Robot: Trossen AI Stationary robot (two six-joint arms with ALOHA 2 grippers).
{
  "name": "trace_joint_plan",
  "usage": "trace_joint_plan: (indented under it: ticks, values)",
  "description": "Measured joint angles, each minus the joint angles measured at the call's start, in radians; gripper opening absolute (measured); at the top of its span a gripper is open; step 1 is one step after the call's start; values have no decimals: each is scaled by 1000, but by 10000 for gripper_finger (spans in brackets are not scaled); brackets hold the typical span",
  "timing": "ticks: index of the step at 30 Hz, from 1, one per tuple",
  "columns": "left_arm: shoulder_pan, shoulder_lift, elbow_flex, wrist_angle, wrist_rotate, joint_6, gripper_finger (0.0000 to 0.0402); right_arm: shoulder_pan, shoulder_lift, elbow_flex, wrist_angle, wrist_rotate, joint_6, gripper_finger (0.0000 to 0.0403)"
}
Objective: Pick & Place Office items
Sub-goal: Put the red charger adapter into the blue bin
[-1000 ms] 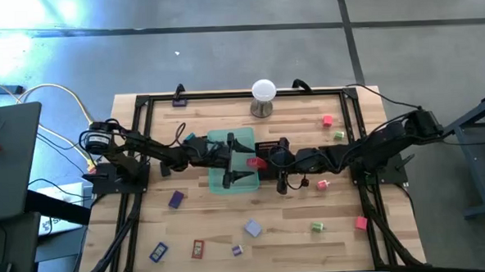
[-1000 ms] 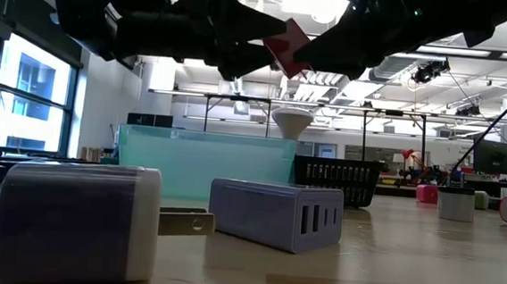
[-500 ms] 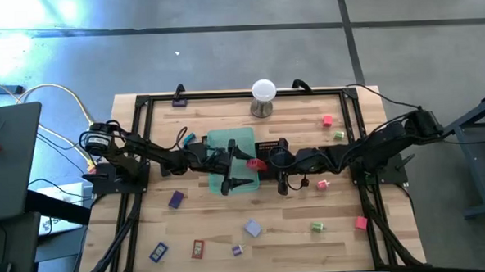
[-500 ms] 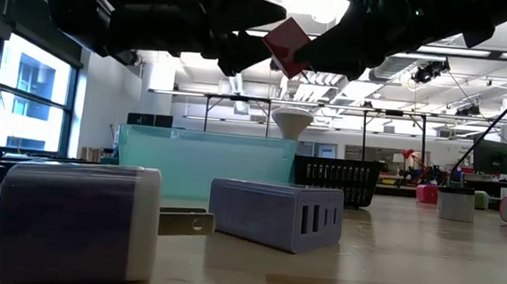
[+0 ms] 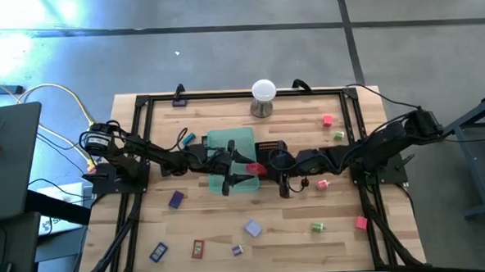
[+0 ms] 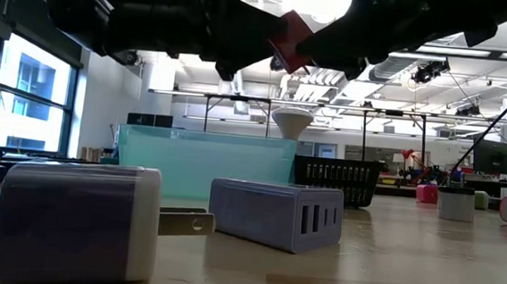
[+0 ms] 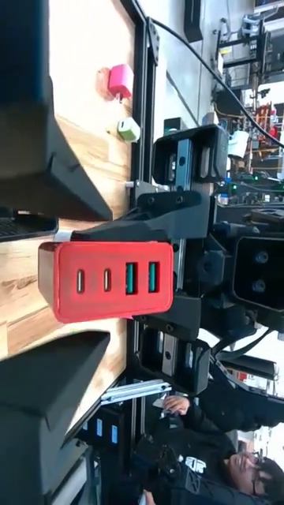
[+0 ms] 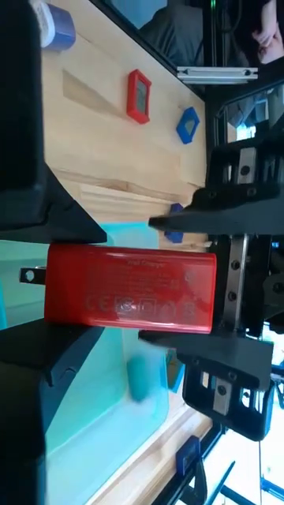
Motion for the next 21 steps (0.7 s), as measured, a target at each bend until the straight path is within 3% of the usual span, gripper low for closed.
trace_joint_plan:
  ticks: [5, 10, 17, 21]
  values:
    - [0, 0, 0, -11, -1, -53, 107, 0, 0, 0, -7, -28, 19, 120]
    - [-3, -1, 1, -40, -32, -67, 109, -2, 0, 0, -12, -69, 11, 125]
    - [-12, -1, -2, -84, -56, -76, 109, 0, -1, 0, -52, 43, -10, 171]
    - [-5, -3, -2, -106, -53, -86, 109, 1, -1, 0, -92, 52, -25, 197]
